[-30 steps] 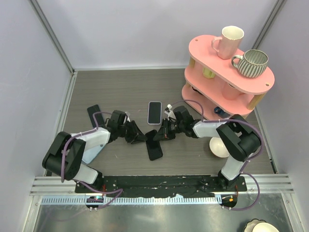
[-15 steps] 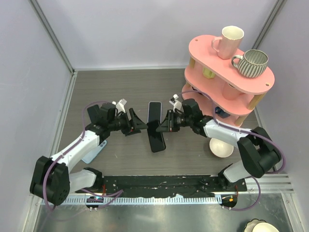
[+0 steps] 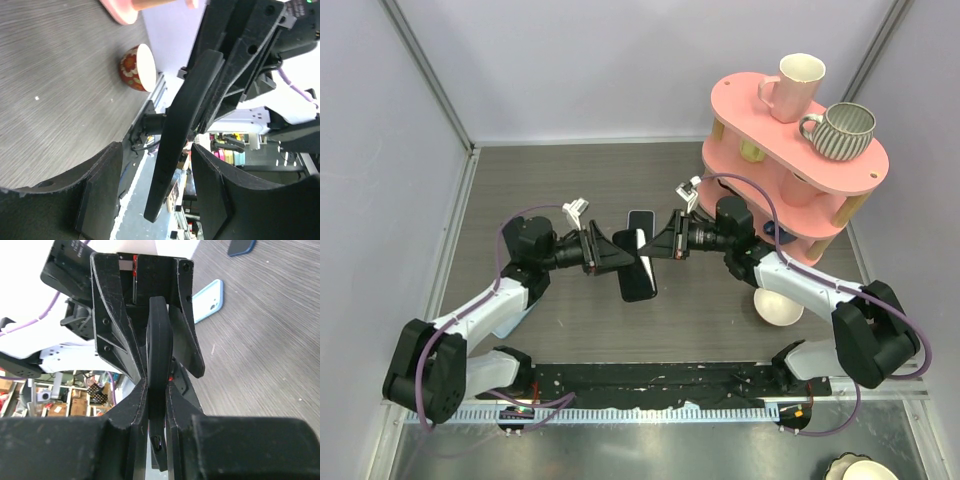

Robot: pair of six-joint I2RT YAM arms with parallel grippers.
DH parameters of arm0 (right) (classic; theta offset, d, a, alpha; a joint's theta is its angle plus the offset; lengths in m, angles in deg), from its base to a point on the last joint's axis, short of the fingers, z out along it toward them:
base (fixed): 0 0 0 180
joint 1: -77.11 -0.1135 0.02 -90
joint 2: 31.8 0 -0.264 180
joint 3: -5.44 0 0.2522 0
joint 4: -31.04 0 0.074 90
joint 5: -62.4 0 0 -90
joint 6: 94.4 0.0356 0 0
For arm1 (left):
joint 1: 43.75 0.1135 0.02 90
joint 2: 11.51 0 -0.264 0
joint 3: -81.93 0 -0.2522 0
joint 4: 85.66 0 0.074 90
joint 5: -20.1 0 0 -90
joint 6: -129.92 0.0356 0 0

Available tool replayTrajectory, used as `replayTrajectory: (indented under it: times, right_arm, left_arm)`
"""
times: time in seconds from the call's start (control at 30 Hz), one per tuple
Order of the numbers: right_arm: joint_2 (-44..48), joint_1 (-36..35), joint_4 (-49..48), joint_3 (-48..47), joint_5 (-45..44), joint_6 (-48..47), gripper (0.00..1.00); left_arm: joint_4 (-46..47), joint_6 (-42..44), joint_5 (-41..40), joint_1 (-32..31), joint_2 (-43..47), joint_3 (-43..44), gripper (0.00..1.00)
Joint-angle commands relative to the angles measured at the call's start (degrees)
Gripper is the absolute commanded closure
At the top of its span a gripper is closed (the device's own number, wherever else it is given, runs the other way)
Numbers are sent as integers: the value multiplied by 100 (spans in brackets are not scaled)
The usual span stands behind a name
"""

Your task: Put the phone into the phone case

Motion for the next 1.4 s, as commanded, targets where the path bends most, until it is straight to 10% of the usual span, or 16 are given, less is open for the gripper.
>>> replayTrajectory:
  times: [0.0,0.2,0.4,0.9,1.17,1.37]
  right_arm:
    - [92,15,-1267,-50,385,753,98]
    - [66,-20,-1760,20,333,1148,95]
    - [127,-29,-1682,125,289,1140,66]
    - [962,-38,-1399,1153,192,753,30]
    - [1033,-511,-1575,1664,227,516,41]
    - [1040,-759,-1243,1672,-254,209,83]
  left_arm:
    - [1579,-711,502,-98,69,-84,42]
    - [1728,-746,476,-300,-10,-66,67]
    - [2387,-1194,599,-353,-177,-119,99]
    - [2502,-1247,414,-353,-2,101,100]
    - [2545,-1168,274,-353,-125,136,100]
    - [1573,-406,134,-353,-107,373,100]
